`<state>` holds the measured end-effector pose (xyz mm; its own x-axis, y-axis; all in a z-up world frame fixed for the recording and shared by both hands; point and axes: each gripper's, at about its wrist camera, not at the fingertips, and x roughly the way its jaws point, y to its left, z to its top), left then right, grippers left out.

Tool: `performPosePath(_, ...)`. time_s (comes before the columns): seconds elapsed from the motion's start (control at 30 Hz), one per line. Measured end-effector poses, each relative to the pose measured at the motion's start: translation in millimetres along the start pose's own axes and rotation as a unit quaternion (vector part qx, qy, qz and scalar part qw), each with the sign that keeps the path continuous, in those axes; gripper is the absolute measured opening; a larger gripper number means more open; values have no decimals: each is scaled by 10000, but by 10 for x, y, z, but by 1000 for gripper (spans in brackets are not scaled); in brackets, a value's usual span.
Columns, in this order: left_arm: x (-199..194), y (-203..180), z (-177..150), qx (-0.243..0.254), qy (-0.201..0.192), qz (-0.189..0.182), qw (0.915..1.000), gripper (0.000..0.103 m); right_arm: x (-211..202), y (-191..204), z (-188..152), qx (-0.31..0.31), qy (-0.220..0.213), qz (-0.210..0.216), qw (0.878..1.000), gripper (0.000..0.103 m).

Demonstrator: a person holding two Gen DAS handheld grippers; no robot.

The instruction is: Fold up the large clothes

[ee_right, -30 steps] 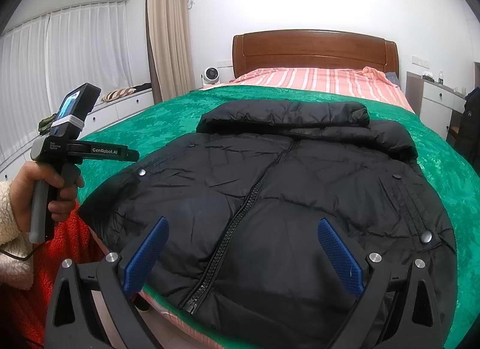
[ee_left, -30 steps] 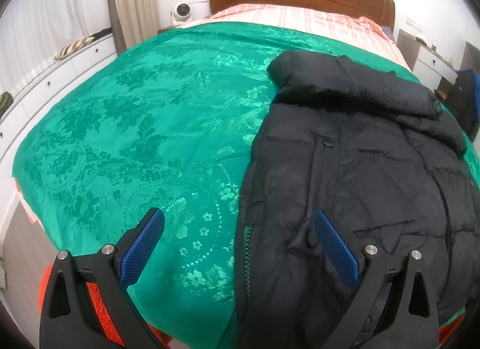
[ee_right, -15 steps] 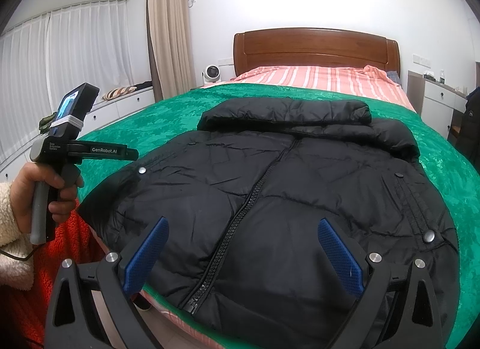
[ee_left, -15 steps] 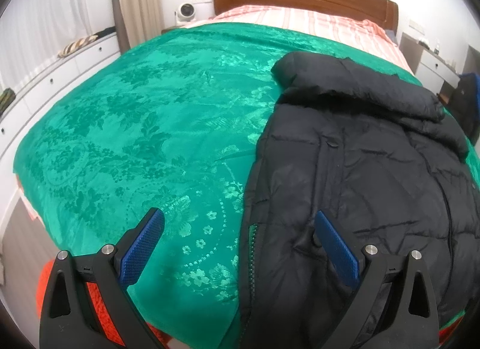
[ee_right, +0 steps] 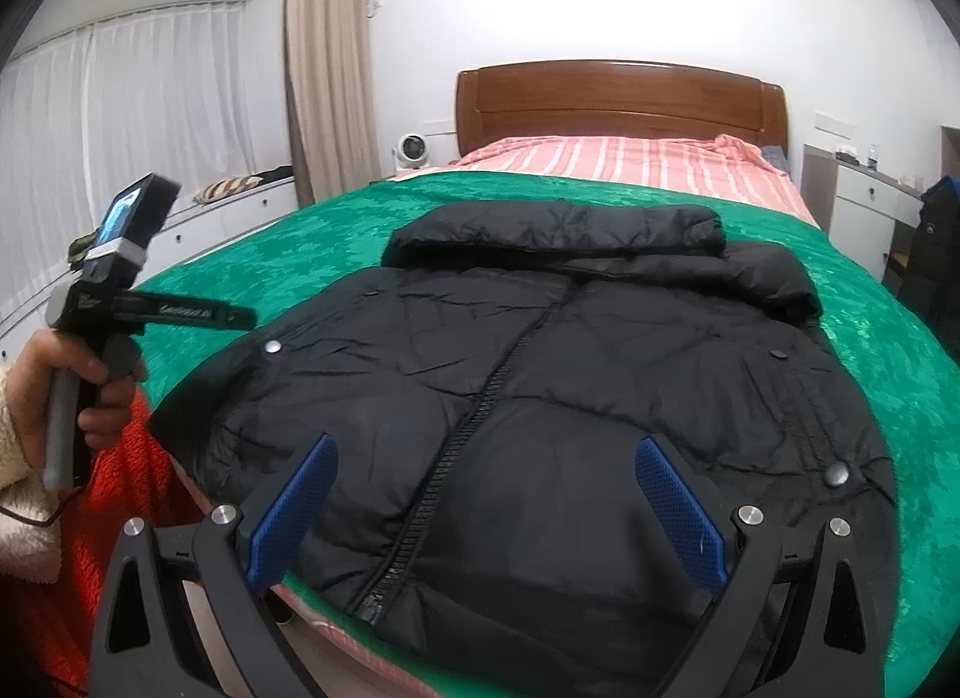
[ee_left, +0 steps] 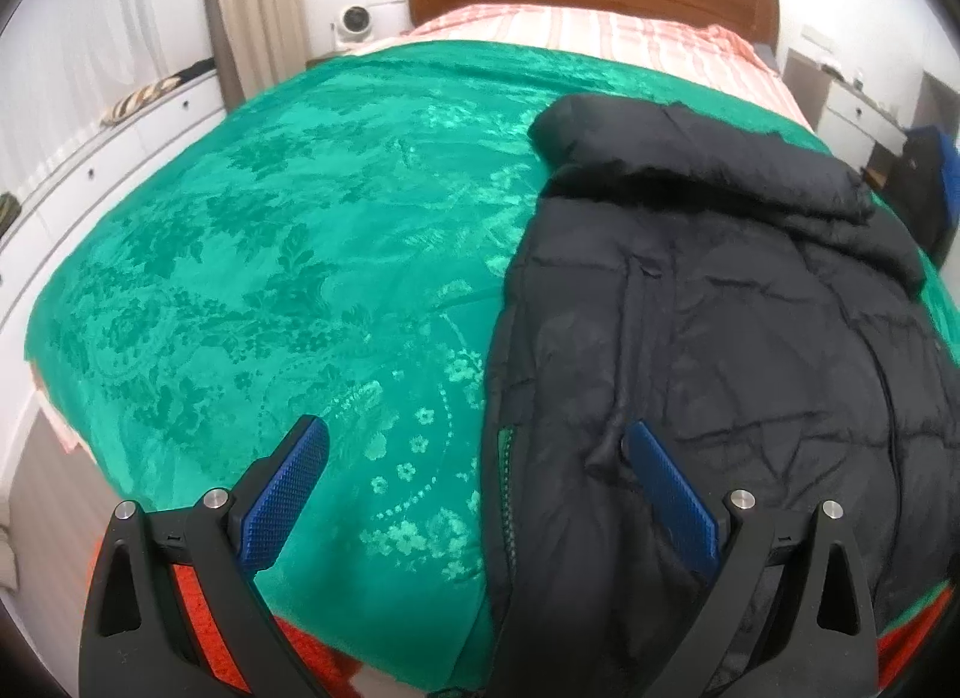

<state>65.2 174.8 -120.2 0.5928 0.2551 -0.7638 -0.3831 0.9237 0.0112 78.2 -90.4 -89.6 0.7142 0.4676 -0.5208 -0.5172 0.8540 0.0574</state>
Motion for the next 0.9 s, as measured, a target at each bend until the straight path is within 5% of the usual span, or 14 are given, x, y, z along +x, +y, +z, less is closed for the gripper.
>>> performPosePath(0.2, -43, 72, -41, 54, -6, -23, 10000, 101, -125, -219, 66, 371, -145, -344, 9986, 99)
performPosePath(0.9, 20, 114, -101, 83, 186, -69, 9998, 101, -43, -193, 34, 401, 22, -336, 9986, 99)
